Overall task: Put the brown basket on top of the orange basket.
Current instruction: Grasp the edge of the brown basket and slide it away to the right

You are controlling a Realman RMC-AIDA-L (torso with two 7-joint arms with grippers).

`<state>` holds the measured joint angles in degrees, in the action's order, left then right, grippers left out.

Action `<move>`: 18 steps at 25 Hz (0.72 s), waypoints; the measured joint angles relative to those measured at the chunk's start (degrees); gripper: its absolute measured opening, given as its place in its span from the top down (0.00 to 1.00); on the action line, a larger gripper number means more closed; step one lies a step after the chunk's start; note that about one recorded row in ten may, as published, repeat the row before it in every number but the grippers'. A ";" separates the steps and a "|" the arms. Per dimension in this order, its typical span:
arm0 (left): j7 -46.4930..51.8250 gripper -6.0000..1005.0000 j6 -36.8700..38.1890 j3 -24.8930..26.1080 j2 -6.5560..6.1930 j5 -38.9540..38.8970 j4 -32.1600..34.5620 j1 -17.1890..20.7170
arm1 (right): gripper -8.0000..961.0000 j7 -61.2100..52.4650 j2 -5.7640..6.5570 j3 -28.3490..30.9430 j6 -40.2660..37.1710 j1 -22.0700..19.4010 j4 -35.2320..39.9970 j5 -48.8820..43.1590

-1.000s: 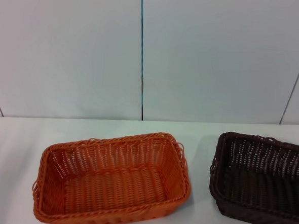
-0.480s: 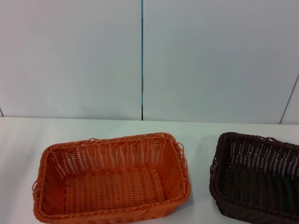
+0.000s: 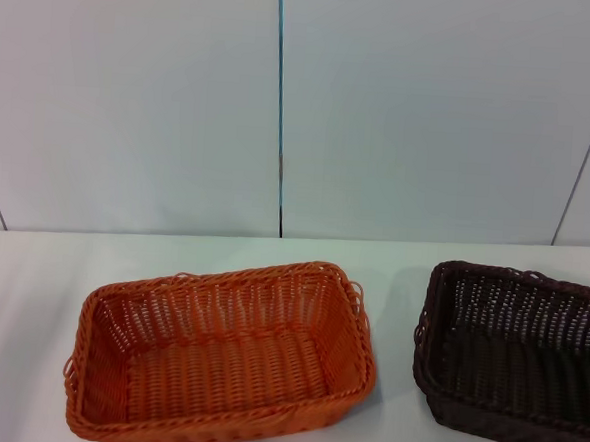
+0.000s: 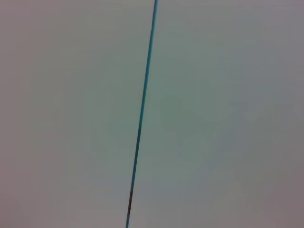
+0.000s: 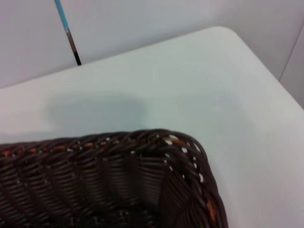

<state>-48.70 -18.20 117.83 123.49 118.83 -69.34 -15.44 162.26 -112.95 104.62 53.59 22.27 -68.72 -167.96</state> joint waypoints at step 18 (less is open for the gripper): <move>0.00 0.09 -0.60 0.25 -0.07 -0.01 0.16 -0.13 | 0.40 0.07 -0.45 -0.09 -1.51 0.42 1.29 0.01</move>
<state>-48.69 -18.80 118.08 123.42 118.82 -69.18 -15.57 162.33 -113.40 104.53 52.08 22.70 -67.43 -167.96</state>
